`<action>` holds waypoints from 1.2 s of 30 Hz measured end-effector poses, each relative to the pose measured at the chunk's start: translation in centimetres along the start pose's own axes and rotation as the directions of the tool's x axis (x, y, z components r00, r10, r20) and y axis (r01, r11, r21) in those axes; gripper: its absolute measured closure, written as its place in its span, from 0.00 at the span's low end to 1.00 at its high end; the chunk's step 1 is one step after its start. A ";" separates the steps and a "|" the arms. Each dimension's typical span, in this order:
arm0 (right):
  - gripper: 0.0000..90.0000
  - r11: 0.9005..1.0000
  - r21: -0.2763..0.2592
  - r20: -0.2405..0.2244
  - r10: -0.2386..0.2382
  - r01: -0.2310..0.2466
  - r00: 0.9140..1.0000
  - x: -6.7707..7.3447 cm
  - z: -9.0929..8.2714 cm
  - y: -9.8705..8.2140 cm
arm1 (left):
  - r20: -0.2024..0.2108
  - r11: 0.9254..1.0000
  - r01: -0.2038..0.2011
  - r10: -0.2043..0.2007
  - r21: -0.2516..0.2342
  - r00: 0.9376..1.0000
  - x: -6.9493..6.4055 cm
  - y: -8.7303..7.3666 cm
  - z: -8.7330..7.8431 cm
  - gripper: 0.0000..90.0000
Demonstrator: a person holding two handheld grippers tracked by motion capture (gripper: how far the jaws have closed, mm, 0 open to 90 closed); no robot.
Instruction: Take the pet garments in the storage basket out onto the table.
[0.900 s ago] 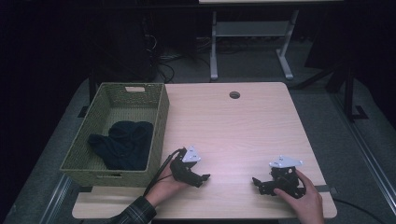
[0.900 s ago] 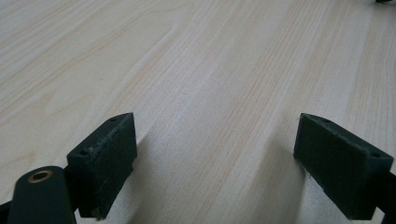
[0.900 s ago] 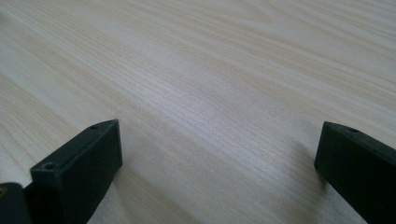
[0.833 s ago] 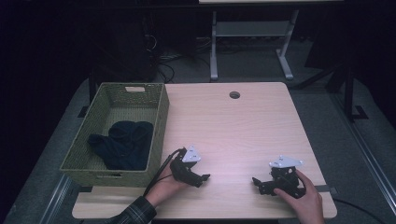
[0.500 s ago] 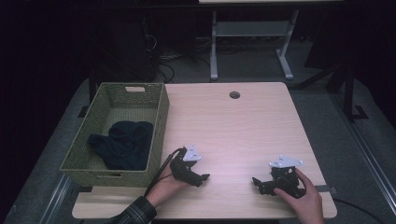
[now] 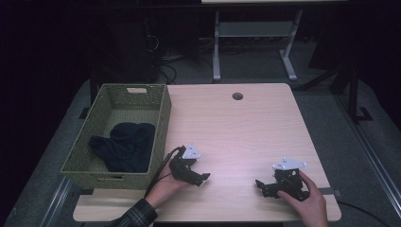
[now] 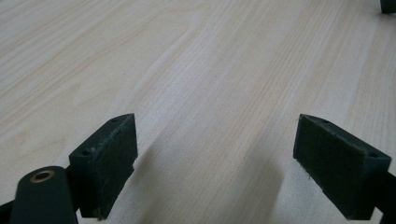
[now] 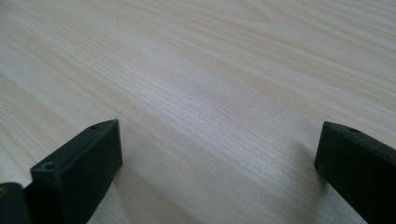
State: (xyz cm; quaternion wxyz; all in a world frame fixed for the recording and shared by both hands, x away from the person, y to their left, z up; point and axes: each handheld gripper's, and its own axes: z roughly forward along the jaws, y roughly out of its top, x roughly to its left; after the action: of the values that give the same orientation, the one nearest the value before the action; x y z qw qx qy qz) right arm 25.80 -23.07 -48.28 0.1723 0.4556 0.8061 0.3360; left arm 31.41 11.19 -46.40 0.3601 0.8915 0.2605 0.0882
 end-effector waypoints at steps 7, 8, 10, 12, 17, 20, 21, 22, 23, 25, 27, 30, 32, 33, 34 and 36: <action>0.01 1.000 -0.001 0.001 0.000 0.000 1.000 0.0 0.0 0.0 | 0.000 1.000 -0.004 0.004 -0.006 1.000 0.0 0.4 -0.5 0.15; 0.01 1.000 -0.001 0.001 0.000 0.000 1.000 0.0 0.0 0.0 | 0.000 1.000 -0.004 0.004 -0.006 1.000 0.0 0.4 -0.5 0.15; 0.01 1.000 -0.001 0.000 -0.001 0.001 1.000 0.0 0.0 0.0 | 0.002 1.000 0.000 0.000 -0.016 1.000 0.0 0.5 -0.7 0.15; 0.00 1.000 -0.001 0.000 -0.002 0.002 1.000 0.0 0.0 0.0 | 0.004 1.000 0.000 0.000 -0.019 1.000 0.2 0.7 -1.0 0.15; 0.01 1.000 0.002 -0.002 0.003 -0.003 1.000 0.0 0.0 0.0 | -0.014 0.999 -0.002 0.001 -0.035 1.000 0.4 1.3 -1.4 0.15; 0.01 1.000 0.002 -0.002 0.003 -0.003 1.000 0.0 0.0 0.0 | -0.012 0.999 -0.002 0.001 -0.043 1.000 0.4 1.5 -1.6 0.15; 0.01 1.000 0.002 -0.002 0.003 -0.003 1.000 0.0 0.0 0.0 | -0.014 0.999 -0.004 0.004 -0.043 1.000 0.4 1.5 -1.6 0.15; 0.01 1.000 0.002 -0.002 0.003 -0.003 1.000 0.0 0.0 0.0 | -0.013 0.999 0.000 -0.001 -0.050 1.000 0.4 1.6 -1.7 0.15; 0.01 1.000 0.003 -0.002 0.004 -0.004 1.000 0.0 0.0 0.0 | -0.013 0.999 -0.002 0.001 -0.047 1.000 0.4 1.6 -1.7 0.15; 0.01 1.000 0.002 -0.002 0.003 -0.003 1.000 0.0 0.0 0.0 | -0.009 0.999 0.006 -0.007 -0.051 1.000 0.4 1.7 -1.8 0.15; 0.01 1.000 0.002 -0.002 0.003 -0.003 1.000 0.0 0.0 0.0 | -0.014 0.999 0.000 -0.001 -0.049 1.000 0.5 1.9 -1.9 0.15; 0.01 1.000 0.002 -0.003 0.002 -0.002 1.000 0.0 0.0 0.0 | -0.014 0.999 0.010 -0.011 -0.040 1.000 0.5 2.0 -2.0 0.15; 0.01 1.000 0.002 -0.003 0.002 -0.002 1.000 0.0 0.0 0.0 | -0.020 0.999 0.005 -0.005 -0.034 1.000 0.5 2.0 -1.9 0.15; 0.01 1.000 0.002 -0.003 0.002 -0.002 1.000 0.0 0.0 0.0 | -0.028 1.000 0.002 -0.003 -0.029 1.000 0.4 2.0 -1.9 0.15; 0.01 1.000 0.002 -0.003 0.003 -0.003 1.000 0.0 0.0 0.0 | -0.030 1.000 -0.001 0.000 -0.026 1.000 0.4 2.0 -2.0 0.15; 0.01 1.000 0.002 -0.003 0.002 -0.002 1.000 0.0 0.0 0.0 | -0.029 1.000 0.003 -0.004 -0.026 1.000 0.3 2.1 -2.2 0.15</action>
State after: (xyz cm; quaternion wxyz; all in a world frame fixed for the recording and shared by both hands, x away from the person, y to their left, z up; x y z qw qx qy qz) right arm 25.79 -23.08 -48.27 0.1702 0.4562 0.8063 0.3360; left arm 31.83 11.36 -43.38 0.3680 0.8849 0.2660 0.1041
